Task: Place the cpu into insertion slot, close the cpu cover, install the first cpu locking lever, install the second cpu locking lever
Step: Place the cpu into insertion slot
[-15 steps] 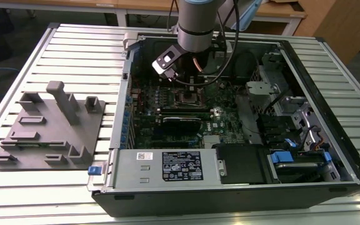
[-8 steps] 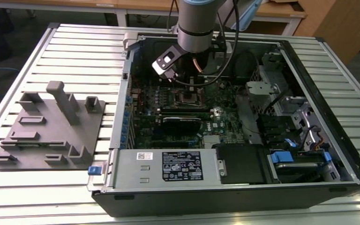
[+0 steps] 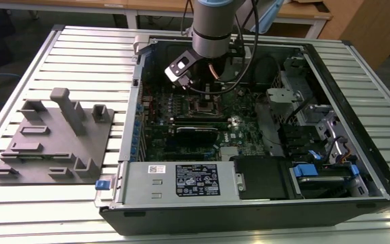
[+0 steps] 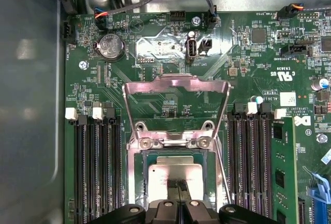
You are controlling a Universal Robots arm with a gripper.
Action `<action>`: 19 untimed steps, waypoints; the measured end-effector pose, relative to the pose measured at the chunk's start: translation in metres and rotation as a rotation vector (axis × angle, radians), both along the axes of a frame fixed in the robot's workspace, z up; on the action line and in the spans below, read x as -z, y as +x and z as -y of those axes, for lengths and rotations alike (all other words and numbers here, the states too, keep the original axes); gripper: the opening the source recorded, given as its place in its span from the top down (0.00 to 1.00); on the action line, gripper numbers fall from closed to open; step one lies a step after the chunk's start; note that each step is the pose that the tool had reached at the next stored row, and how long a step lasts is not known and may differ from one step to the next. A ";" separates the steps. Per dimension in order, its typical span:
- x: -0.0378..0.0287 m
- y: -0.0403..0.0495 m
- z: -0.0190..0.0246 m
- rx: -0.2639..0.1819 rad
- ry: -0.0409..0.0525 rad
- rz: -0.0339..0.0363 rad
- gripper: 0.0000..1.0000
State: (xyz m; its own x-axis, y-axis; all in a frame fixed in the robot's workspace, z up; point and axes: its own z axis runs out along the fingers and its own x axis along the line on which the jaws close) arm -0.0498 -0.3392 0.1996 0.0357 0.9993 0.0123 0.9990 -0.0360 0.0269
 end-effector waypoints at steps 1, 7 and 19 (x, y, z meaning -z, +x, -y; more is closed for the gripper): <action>0.0000 0.0000 0.0000 0.000 -0.0001 0.0000 0.90; 0.0015 -0.0001 0.0002 0.000 -0.0009 -0.0005 0.90; 0.0023 0.0000 0.0000 0.000 0.0000 0.0000 0.90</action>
